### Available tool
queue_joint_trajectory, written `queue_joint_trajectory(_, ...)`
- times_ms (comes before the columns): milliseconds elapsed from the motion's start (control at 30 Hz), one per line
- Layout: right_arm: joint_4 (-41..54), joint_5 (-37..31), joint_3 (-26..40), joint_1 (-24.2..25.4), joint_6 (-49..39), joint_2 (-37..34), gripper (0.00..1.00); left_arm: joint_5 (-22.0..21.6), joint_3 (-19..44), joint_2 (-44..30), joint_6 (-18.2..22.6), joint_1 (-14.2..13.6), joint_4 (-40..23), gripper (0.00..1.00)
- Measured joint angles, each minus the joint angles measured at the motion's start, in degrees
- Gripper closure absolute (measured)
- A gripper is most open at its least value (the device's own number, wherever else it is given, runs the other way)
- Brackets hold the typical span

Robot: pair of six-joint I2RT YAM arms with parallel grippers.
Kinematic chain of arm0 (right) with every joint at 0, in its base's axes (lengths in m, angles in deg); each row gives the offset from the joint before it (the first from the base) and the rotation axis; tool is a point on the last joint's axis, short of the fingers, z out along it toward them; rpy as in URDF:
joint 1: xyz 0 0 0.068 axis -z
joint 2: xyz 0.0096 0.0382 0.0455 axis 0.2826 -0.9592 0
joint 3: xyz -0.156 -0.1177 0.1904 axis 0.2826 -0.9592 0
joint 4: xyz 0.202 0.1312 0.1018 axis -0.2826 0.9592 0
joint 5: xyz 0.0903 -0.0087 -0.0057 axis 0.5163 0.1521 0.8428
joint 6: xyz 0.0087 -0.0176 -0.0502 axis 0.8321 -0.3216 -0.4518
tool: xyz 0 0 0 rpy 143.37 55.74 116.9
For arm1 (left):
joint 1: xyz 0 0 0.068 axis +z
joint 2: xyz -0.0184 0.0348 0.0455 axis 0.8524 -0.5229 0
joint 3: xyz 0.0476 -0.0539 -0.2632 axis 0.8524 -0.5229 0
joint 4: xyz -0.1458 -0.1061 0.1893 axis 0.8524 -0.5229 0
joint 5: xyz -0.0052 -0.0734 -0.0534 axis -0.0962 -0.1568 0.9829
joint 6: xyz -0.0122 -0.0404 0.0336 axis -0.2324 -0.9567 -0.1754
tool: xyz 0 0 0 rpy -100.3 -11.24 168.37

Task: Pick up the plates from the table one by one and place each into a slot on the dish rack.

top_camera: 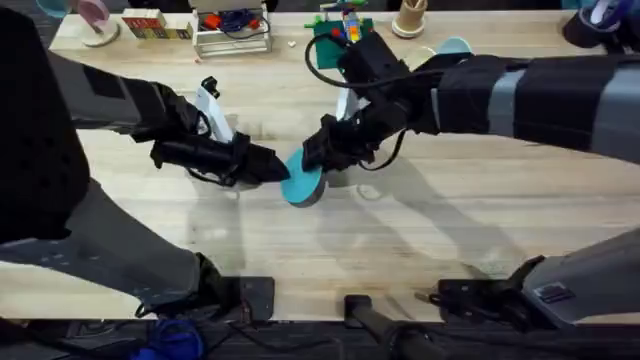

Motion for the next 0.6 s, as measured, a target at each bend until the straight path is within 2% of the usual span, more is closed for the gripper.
queue_joint_trajectory(133, 2.9, 1.7, 0.0, 1.6, -1.2, 0.0, 0.970, -3.1, 0.6, 0.9, 0.5, -0.3, -2.3, 0.959)
queue_joint_trajectory(300, 8.1, 1.1, 0.1, 3.3, -4.3, 1.5, 0.970, -6.9, 2.1, 6.7, 0.5, -0.3, -5.4, 0.959)
queue_joint_trajectory(500, 20.5, -5.4, 4.2, 4.2, -11.9, 3.8, 0.970, -11.9, 5.5, 17.1, -1.4, -0.3, -8.2, 0.959)
queue_joint_trajectory(600, 27.7, -10.0, 7.9, 4.9, -16.3, 3.9, 0.970, -15.0, 7.5, 21.9, -2.9, -0.3, -11.8, 0.959)
